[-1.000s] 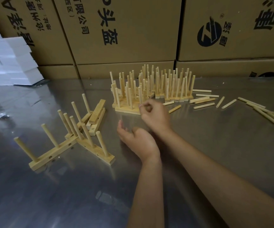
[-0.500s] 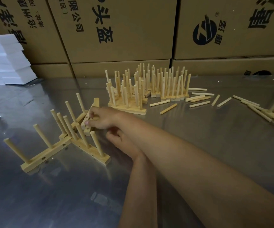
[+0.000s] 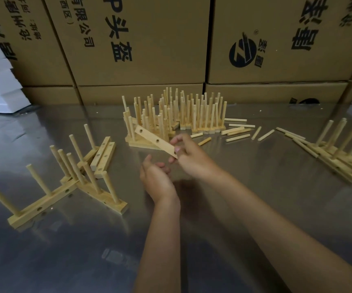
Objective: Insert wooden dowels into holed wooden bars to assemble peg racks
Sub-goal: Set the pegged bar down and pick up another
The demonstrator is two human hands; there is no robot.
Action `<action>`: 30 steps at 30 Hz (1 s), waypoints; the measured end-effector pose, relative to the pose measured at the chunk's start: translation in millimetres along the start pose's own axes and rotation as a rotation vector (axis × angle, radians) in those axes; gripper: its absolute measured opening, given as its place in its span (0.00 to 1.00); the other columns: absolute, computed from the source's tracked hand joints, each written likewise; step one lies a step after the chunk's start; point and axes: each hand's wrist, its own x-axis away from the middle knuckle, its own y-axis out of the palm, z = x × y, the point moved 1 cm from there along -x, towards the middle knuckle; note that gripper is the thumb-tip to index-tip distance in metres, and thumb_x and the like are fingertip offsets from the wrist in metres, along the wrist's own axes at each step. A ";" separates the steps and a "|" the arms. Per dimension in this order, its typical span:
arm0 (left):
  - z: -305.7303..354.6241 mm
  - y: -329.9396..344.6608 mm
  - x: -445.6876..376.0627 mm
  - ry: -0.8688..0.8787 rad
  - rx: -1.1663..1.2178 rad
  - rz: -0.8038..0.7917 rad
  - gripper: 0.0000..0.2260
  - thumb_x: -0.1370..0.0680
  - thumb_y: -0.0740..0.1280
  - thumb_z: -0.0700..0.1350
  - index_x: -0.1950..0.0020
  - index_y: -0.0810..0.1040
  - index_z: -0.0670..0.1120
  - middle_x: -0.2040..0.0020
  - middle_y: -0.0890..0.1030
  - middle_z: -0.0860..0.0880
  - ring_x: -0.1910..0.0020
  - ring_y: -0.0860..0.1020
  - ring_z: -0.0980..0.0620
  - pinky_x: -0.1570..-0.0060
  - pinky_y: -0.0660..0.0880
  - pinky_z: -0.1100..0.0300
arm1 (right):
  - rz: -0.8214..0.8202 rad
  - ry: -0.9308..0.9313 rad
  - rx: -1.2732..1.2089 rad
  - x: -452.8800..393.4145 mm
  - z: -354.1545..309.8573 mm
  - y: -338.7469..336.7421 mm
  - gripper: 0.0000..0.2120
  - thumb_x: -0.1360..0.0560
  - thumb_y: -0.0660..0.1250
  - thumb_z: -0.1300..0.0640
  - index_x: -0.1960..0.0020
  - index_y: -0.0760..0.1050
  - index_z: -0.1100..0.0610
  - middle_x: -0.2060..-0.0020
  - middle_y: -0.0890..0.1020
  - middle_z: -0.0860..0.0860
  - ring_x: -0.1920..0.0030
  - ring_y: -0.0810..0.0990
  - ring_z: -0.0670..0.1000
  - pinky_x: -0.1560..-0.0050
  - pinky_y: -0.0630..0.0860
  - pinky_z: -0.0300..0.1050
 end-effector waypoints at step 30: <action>-3.8 6.1 11.5 0.142 -0.209 -0.237 0.19 0.19 0.65 0.46 0.27 0.73 0.55 0.62 0.76 0.61 0.58 0.77 0.58 0.55 0.72 0.63 | 0.324 -0.089 0.724 -26.1 82.9 -53.2 0.03 0.21 0.64 0.54 0.50 0.76 0.50 0.42 0.73 0.49 0.38 0.67 0.52 0.45 0.61 0.46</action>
